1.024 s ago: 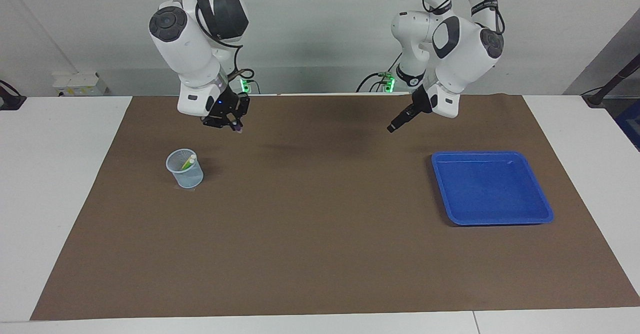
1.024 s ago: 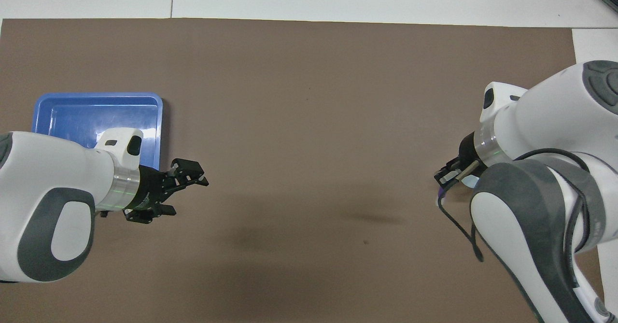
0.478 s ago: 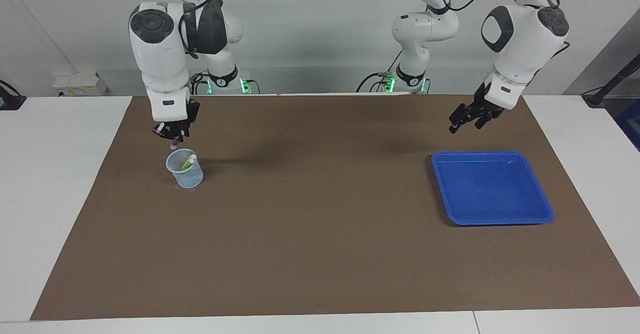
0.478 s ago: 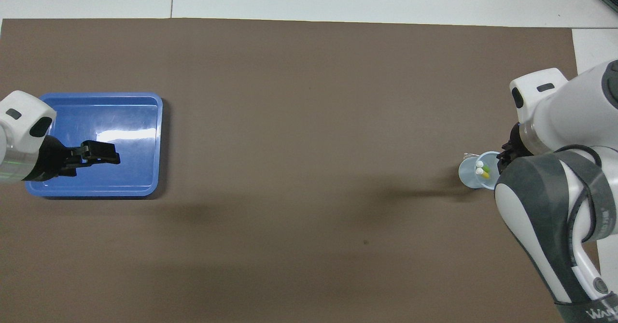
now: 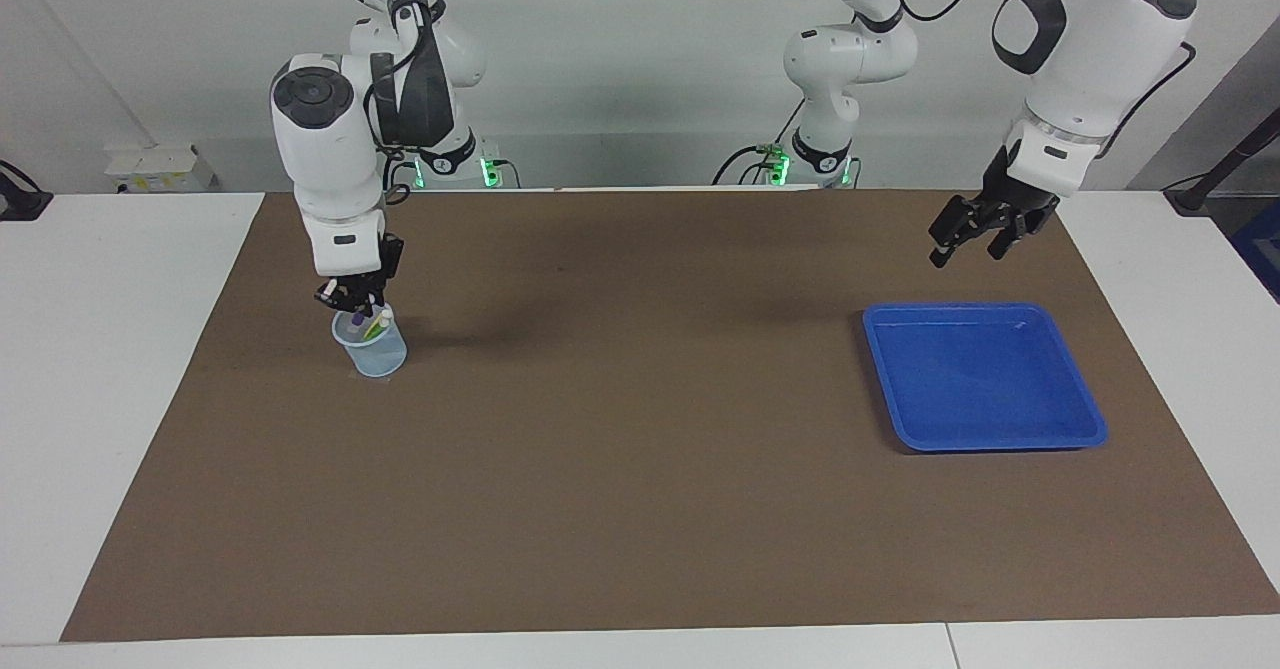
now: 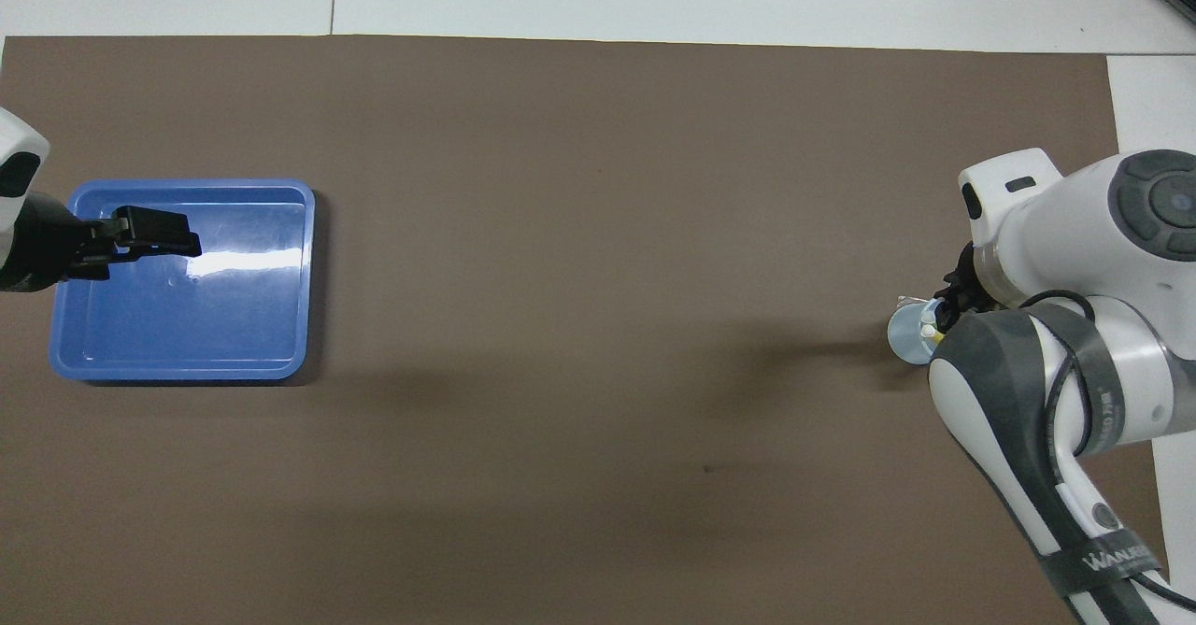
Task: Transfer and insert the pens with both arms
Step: 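Insert the purple pen into the white cup with the right gripper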
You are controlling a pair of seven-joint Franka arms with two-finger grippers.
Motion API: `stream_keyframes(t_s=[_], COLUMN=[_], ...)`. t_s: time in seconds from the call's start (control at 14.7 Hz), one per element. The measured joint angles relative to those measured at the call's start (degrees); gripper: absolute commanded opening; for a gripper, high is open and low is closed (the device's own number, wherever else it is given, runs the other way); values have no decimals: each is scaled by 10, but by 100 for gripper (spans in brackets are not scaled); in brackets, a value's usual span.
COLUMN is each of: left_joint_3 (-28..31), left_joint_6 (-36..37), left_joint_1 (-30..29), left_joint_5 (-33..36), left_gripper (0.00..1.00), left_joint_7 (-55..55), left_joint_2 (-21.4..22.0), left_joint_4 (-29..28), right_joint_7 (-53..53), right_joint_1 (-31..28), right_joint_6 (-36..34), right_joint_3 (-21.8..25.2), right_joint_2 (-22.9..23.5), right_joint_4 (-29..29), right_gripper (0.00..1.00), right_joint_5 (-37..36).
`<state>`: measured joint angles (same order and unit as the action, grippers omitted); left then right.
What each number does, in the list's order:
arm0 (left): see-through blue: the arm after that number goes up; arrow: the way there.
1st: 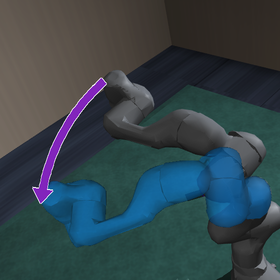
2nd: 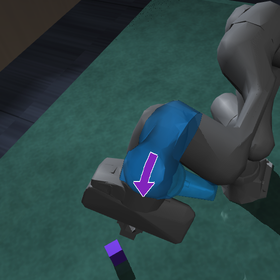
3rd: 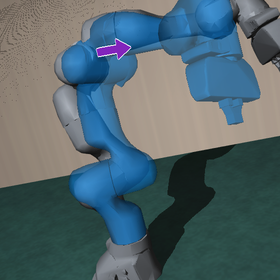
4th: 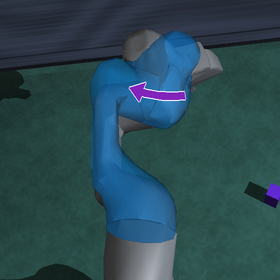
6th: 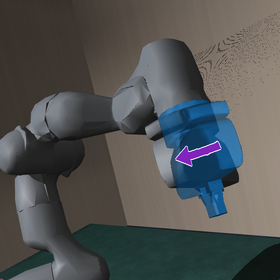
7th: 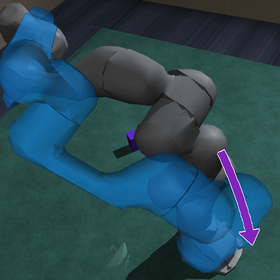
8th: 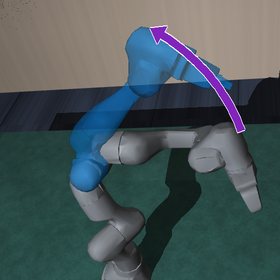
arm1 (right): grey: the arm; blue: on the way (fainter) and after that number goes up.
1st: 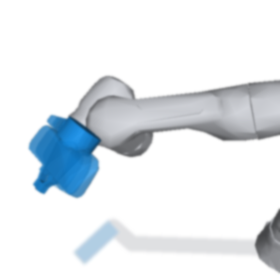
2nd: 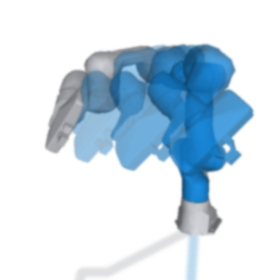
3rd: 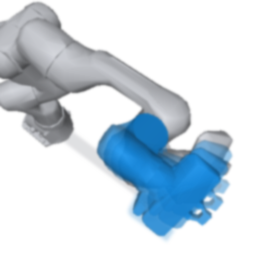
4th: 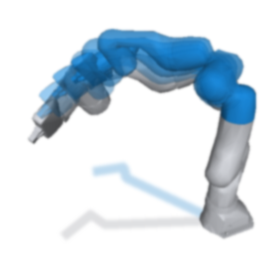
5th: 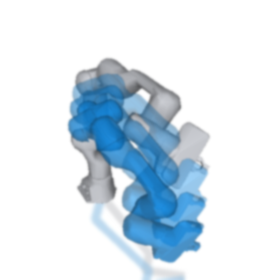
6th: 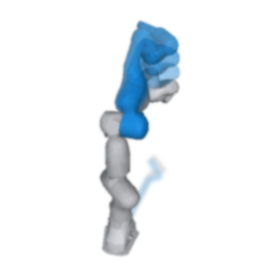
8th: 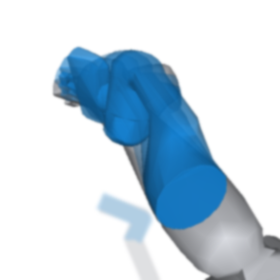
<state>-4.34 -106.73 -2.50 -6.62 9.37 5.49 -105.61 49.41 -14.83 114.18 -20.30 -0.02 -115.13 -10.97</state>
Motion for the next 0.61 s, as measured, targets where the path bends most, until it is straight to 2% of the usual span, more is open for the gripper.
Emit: stream_keyframes(t_s=[0.27,0.55,0.61], left_joint_3=[1,0,0], left_joint_6=[46,100,112], left_joint_1=[0,0,0], left_joint_5=[8,60,63], left_gripper=[100,100,100], left_joint_7=[0,-1,-1], left_joint_2=[0,0,0], left_joint_4=[49,92,102], right_joint_7=[0,1,3], right_joint_1=[-4,-8,-12], right_joint_6=[42,57,62], right_joint_3=[0,0,0], right_joint_2=[5,5,5], right_joint_4=[-36,-47,-51], right_gripper=[0,0,7], right_joint_5=[0,0,0])
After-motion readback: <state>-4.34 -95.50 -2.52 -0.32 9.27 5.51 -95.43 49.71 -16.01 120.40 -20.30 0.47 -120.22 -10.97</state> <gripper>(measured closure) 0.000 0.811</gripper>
